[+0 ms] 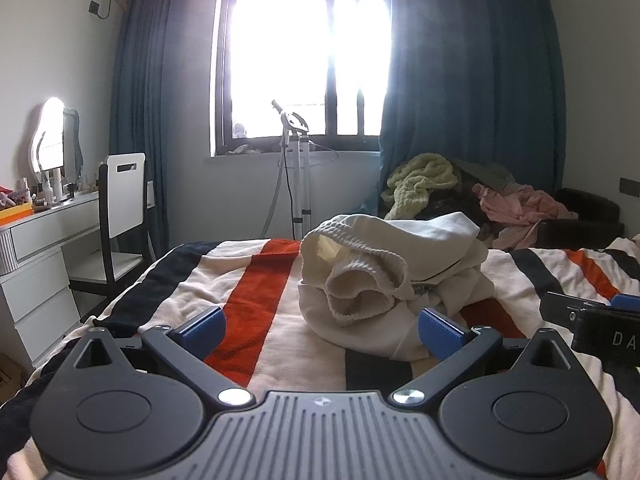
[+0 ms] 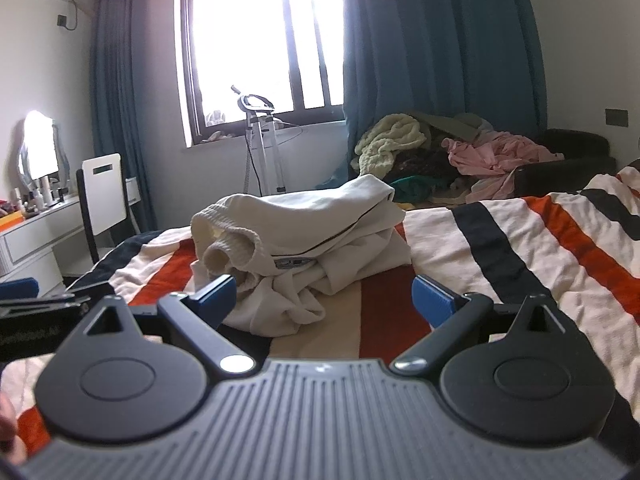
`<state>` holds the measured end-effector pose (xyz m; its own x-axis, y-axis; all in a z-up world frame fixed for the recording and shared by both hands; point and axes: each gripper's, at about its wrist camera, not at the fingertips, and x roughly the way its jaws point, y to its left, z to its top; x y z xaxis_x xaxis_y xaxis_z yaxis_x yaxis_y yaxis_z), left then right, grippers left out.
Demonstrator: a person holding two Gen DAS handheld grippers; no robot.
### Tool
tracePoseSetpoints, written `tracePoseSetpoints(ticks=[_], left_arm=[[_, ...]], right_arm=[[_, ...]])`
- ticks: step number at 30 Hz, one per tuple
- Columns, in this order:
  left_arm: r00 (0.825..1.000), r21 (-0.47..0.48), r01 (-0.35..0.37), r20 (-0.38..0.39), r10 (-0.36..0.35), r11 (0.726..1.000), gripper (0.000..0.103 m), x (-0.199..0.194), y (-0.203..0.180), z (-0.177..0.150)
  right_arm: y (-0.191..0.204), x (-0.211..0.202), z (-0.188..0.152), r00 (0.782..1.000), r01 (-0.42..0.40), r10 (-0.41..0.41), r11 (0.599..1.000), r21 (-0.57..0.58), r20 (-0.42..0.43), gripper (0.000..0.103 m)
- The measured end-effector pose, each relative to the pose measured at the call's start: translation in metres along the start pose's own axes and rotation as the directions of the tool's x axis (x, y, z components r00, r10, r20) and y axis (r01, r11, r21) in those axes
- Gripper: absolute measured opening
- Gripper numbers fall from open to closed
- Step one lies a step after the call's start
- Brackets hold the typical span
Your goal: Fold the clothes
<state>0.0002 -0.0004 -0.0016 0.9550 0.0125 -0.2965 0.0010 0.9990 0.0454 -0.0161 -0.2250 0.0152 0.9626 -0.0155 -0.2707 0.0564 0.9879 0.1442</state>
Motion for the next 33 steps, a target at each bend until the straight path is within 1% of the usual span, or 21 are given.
tracePoseSetpoints(ticks=[7,21,27,33], left_arm=[[1.000,0.003,-0.002,-0.003,0.002,1.000,0.103,0.002,-0.001,-0.001],[1.000,-0.004,0.021,-0.005,-0.021,1.000,0.103,0.003,0.001,0.001],[1.000,-0.059,0.031,-0.003,-0.031,0.998,0.103,0.004,0.009,0.004],[1.000,-0.061,0.022,0.006,-0.022,0.998,0.103,0.002,0.011,0.004]], right_arm=[[0.000,0.001,-0.001,1.000,0.000,0.000,1.000,0.000,-0.006,0.096],[0.000,0.001,-0.003,1.000,0.002,-0.002,1.000,0.007,-0.009,0.096],[0.001,0.000,-0.002,1.000,0.002,-0.002,1.000,0.009,-0.007,0.096],[0.001,0.001,-0.002,1.000,0.005,-0.005,1.000,0.010,-0.013,0.096]])
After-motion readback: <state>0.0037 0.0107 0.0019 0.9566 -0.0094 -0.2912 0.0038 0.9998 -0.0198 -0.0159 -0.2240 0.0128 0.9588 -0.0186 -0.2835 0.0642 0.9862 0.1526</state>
